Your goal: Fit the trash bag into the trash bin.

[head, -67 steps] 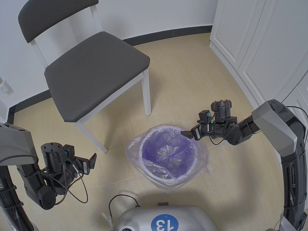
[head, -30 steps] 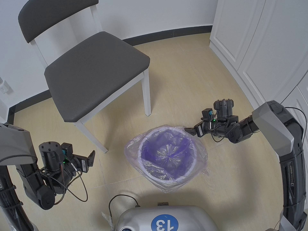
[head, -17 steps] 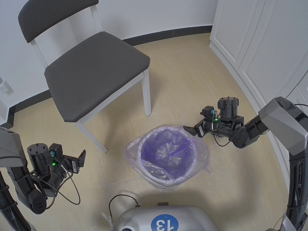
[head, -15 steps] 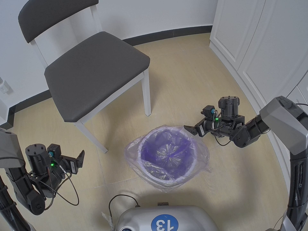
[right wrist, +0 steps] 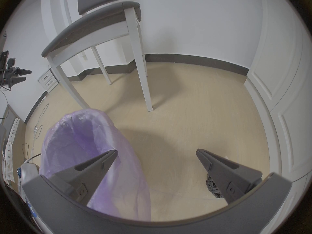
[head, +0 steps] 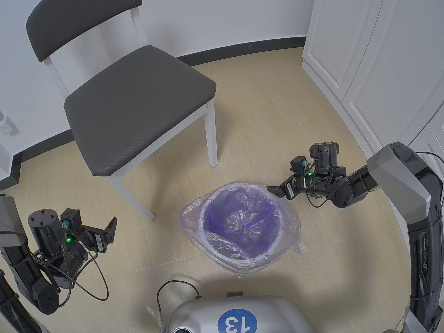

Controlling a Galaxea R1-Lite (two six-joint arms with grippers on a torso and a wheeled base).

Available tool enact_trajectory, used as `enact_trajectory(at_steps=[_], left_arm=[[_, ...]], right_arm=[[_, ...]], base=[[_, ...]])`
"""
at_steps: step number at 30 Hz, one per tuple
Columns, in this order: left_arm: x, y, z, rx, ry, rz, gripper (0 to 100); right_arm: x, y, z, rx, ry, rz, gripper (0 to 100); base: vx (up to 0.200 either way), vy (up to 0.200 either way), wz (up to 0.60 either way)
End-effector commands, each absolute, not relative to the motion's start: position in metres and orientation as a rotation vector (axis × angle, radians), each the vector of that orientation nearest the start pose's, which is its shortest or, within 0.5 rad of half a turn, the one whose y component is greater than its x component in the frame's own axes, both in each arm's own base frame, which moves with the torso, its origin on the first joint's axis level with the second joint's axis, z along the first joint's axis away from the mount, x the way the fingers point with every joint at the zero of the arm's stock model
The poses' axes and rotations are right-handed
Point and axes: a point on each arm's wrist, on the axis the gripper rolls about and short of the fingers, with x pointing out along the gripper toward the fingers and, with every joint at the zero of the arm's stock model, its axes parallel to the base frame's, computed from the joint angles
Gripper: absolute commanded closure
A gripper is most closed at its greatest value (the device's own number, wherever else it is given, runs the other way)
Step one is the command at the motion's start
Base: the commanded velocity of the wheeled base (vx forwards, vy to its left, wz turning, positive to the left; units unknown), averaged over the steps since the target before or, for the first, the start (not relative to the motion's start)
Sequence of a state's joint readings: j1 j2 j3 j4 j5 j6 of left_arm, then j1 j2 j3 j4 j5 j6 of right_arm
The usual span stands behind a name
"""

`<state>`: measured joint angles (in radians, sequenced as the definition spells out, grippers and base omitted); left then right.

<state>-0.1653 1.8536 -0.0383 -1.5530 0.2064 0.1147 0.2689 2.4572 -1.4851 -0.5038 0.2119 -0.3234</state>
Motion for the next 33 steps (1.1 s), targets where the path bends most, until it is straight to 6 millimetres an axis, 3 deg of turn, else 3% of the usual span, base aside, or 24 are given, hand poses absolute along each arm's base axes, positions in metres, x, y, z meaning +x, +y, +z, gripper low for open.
enact_trajectory(at_steps=[1,10,16,18,27,33], left_arm=[[0.212,-0.031,0.075,0.16,0.243,0.026,0],[0.211,-0.031,0.075,0.159,0.245,0.024,0],[0.211,-0.03,0.076,0.157,0.241,0.029,0],[0.211,-0.03,0.076,0.158,0.244,0.029,0],[0.211,-0.03,0.076,0.158,0.24,0.028,0],[0.209,-0.03,0.079,0.157,0.229,0.031,0]], right_arm=[[0.476,0.126,0.024,-0.321,0.424,0.529,0],[0.486,0.125,0.005,-0.317,0.462,0.526,0],[0.489,0.121,0.006,-0.308,0.465,0.515,0],[0.487,0.121,0.011,-0.304,0.458,0.515,0],[0.462,0.117,0.066,-0.304,0.376,0.512,0],[0.44,0.13,0.077,-0.33,0.29,0.541,0]], base=[[0.0,0.0,0.0],[0.0,0.0,0.0],[0.0,0.0,0.0],[0.0,0.0,0.0],[0.0,0.0,0.0],[0.0,0.0,0.0]])
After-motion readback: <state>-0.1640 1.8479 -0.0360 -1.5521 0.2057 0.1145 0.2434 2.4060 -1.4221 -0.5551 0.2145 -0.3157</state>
